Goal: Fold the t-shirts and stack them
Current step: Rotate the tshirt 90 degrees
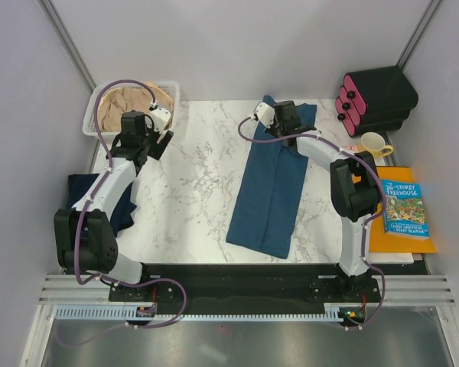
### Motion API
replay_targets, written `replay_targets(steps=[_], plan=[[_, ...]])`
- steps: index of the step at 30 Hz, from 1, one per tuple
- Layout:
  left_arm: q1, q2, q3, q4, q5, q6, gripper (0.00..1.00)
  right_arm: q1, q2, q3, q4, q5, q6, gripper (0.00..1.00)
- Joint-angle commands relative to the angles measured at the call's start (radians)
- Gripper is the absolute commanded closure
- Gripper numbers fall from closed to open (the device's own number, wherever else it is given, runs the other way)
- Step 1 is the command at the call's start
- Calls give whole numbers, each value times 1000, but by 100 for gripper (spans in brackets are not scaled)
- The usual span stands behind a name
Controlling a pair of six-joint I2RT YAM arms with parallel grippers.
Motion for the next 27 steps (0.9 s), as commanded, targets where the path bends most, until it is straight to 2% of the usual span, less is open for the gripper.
replay_targets(steps=[1, 10, 16, 23, 27], plan=[[2, -38, 15, 25, 11, -26, 0, 26, 57, 61, -3, -50, 60, 100], [2, -65, -27, 27, 7, -13, 0, 48, 244, 238, 98, 51, 94, 100], [2, -68, -53, 33, 7, 6, 0, 49, 376, 344, 212, 101, 3, 100], [3, -36, -39, 33, -1, 1, 0, 52, 558, 552, 146, 73, -23, 100], [6, -24, -31, 36, -1, 7, 0, 65, 554, 528, 94, 1, -8, 100]])
